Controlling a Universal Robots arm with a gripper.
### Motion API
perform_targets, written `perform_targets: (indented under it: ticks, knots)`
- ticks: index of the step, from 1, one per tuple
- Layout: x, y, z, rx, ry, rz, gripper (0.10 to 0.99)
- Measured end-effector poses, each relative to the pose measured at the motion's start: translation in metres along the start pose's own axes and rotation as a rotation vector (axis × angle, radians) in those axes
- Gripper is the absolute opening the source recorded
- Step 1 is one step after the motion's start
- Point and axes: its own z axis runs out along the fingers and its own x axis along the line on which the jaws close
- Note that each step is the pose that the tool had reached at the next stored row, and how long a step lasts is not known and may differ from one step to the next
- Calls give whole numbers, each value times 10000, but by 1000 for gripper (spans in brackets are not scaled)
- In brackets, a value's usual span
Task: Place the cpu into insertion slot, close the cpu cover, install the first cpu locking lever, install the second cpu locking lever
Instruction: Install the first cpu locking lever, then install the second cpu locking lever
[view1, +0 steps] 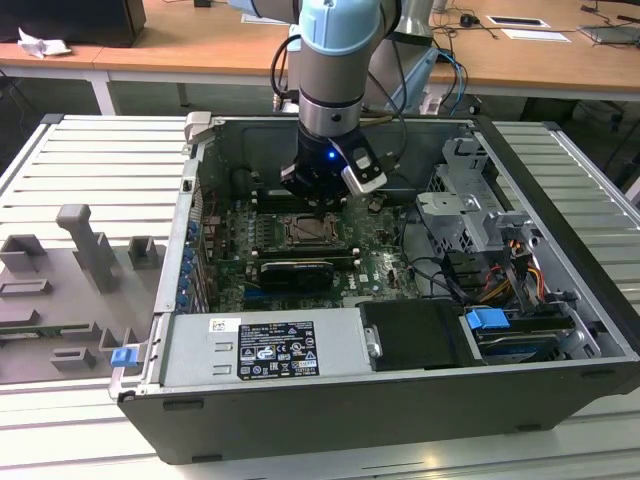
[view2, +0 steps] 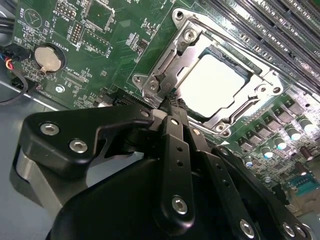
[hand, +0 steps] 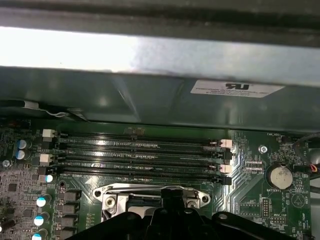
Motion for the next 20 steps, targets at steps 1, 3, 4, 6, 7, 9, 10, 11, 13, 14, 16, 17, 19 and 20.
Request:
perform_targets:
  ticks: [1, 3, 4, 6, 7, 9, 10, 11, 13, 14, 16, 17, 19, 20]
  knots:
    - [0, 0, -4, 0, 0, -1, 106]
    - [-1, 1, -16, -2, -1, -1, 106]
    - [-1, 3, -25, -3, -1, -1, 106]
    - [-1, 4, -41, -2, -1, -1, 106]
    - [-1, 5, -45, -2, -1, -1, 106]
    - [-2, 7, -67, -3, -1, -1, 106]
    - [-2, 8, -73, -2, -1, -1, 106]
    - [-2, 9, -80, -2, -1, -1, 106]
    - [-3, 11, -97, -2, -1, -1, 106]
    - [-3, 12, -103, -4, -2, -1, 106]
    - [-3, 12, -114, -3, -1, -1, 106]
    - [-3, 10, -117, -2, -1, -2, 106]
    - [-1, -36, -125, -3, -1, -1, 106]
    - [0, -58, -128, -8, -2, 0, 106]
